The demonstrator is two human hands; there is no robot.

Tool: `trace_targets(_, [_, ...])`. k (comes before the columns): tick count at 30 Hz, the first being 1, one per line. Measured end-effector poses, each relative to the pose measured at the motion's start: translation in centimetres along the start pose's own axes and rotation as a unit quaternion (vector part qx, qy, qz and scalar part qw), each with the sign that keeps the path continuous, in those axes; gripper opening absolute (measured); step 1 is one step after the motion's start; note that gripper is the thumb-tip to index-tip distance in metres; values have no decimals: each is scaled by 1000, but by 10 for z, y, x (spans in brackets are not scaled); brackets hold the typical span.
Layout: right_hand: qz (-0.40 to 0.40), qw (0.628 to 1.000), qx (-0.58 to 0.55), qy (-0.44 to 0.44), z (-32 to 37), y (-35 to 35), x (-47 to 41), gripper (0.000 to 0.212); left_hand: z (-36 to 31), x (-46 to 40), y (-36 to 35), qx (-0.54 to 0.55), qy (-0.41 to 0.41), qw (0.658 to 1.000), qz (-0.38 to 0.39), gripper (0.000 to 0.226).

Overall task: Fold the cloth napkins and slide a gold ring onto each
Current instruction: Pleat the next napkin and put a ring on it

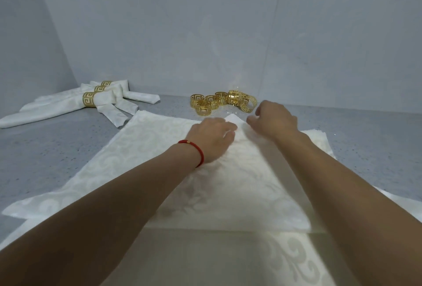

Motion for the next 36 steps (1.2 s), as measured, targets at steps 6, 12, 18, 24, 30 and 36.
trace_targets(6, [11, 999, -34, 36, 16, -32, -15, 20, -2, 3, -13, -9, -14, 999, -36, 41])
trace_targets(12, [-47, 986, -142, 73, 12, -28, -4, 6, -5, 3, 4, 123, 84, 989, 11, 55])
trace_targets(18, [-75, 967, -163, 181, -3, -28, 4, 9, -15, -34, 18, 101, 181, 975, -78, 38])
trace_targets(24, [-59, 972, -139, 182, -4, -31, 3, 22, -10, -54, -10, 53, 217, 971, -91, 18])
trace_targets(30, [-19, 972, -181, 151, -3, -32, -1, 16, -5, -53, -14, 74, 186, 972, -124, 9])
trace_targets(36, [-29, 979, -84, 184, 3, -31, 0, 5, -7, -44, -5, 59, 129, 980, -140, 12])
Point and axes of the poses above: each hand's wrist, its own x-axis away from the middle knuckle, its own y-axis out of the back of the hand, z = x × y, the point moved 1 cm from there along -x, towards the middle knuckle, and after that the axes turned 7 degrees about -x, right-handed, at the moved point
